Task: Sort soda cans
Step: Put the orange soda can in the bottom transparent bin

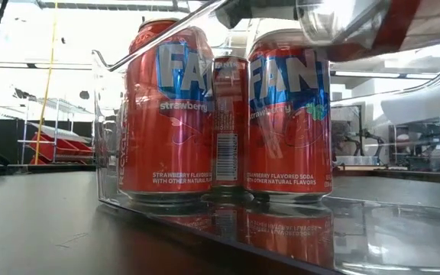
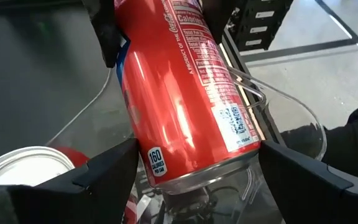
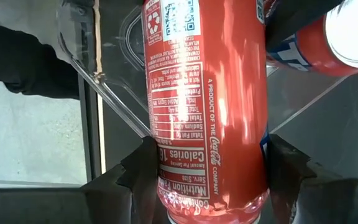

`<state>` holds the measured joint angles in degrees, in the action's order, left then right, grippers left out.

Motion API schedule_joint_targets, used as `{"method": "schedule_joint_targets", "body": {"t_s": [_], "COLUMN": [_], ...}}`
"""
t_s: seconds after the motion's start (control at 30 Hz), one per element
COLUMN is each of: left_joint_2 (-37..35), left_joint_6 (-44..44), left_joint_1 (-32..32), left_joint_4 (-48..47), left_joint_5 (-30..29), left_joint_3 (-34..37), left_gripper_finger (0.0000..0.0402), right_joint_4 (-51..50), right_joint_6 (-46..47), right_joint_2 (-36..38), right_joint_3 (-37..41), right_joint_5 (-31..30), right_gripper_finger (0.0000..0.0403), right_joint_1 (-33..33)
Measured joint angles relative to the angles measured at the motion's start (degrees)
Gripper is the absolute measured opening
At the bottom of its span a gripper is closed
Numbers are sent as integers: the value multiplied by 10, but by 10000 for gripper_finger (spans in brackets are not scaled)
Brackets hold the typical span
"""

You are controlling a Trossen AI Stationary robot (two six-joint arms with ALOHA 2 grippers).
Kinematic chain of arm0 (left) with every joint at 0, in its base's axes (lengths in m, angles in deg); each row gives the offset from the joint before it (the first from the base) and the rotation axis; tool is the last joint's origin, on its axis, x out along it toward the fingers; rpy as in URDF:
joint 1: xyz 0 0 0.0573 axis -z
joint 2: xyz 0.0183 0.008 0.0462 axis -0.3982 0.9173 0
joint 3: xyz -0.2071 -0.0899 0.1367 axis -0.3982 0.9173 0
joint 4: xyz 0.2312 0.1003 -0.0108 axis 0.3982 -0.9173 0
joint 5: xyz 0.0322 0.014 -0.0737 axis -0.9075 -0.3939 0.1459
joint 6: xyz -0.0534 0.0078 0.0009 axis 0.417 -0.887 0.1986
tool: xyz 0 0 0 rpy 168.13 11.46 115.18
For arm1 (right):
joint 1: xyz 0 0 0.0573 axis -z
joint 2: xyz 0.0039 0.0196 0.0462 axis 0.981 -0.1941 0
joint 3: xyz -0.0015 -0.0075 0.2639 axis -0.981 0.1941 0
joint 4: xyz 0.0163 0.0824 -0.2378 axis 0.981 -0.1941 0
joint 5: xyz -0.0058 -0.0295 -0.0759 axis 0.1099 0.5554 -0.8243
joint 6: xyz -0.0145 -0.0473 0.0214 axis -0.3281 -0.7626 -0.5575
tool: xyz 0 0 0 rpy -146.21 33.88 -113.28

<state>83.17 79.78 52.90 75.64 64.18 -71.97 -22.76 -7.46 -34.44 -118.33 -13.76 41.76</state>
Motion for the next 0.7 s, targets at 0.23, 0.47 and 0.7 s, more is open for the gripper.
{"method": "schedule_joint_targets", "body": {"t_s": [0.23, 0.47, 0.7], "left_joint_2": [0, 1, 27], "left_joint_6": [19, 23, 27], "left_joint_1": [-3, -4, -5], "left_joint_4": [26, 22, 36], "left_joint_5": [2, 2, -9], "left_joint_3": [19, 19, 19], "left_gripper_finger": [320, 320, 320], "right_joint_4": [4, 6, 11], "right_joint_6": [-12, -25, -48], "right_joint_2": [-1, -1, -2], "right_joint_3": [0, 0, 0], "right_joint_5": [-1, -1, -2], "right_gripper_finger": [217, 204, 198], "right_joint_1": [0, 2, 2]}}
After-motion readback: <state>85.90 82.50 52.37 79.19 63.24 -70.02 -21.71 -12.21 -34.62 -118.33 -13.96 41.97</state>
